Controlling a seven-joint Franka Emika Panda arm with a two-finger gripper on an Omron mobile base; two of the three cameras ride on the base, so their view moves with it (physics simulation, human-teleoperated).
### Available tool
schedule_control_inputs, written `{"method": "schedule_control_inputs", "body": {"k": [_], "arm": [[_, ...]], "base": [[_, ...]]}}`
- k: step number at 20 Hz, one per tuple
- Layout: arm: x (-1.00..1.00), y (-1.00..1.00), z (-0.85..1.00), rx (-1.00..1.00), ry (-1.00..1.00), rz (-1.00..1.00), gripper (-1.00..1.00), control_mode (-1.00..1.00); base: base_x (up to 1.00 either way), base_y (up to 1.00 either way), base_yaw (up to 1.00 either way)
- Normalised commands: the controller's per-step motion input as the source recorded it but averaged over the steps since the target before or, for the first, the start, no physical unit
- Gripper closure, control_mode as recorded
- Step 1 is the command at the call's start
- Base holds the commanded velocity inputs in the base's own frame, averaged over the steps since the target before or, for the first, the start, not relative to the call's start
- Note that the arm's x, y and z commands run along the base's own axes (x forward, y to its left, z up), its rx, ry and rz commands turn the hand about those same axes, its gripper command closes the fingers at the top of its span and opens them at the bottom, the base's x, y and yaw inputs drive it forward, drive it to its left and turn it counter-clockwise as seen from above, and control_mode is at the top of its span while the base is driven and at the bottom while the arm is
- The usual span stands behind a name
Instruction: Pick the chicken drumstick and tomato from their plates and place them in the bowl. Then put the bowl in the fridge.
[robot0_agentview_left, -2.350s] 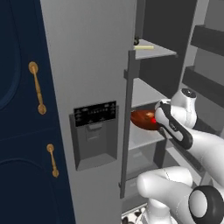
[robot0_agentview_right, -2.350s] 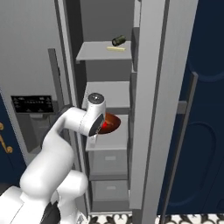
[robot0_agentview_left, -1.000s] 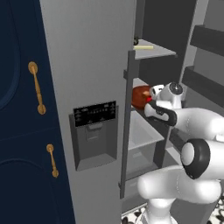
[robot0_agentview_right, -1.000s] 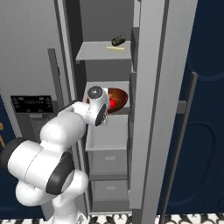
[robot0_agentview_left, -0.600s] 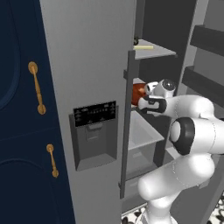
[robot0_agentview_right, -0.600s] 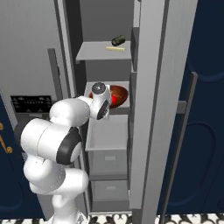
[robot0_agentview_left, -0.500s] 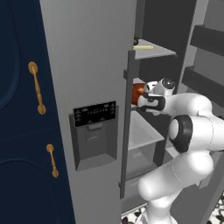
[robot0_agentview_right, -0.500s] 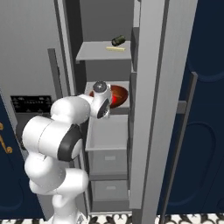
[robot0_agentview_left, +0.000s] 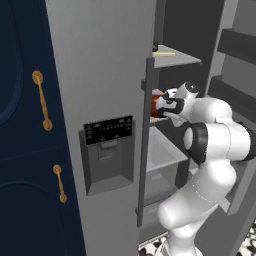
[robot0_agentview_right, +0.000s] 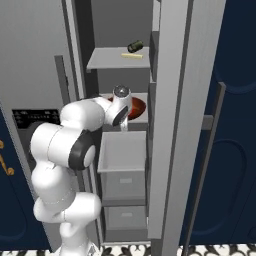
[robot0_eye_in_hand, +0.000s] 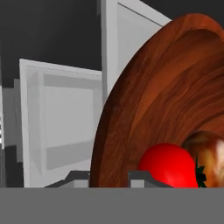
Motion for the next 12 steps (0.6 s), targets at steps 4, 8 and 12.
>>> {"method": "schedule_control_inputs", "body": {"k": [4, 8, 12], "arm": [[0.40, 0.00, 0.00, 0.00, 0.00, 0.08, 1.00, -1.00], [0.33, 0.00, 0.00, 0.00, 0.00, 0.05, 1.00, -1.00], [0.36, 0.00, 0.00, 0.00, 0.00, 0.02, 1.00, -1.00]], "base": [[0.00, 0.00, 0.00], [0.00, 0.00, 0.00], [0.00, 0.00, 0.00]]}}
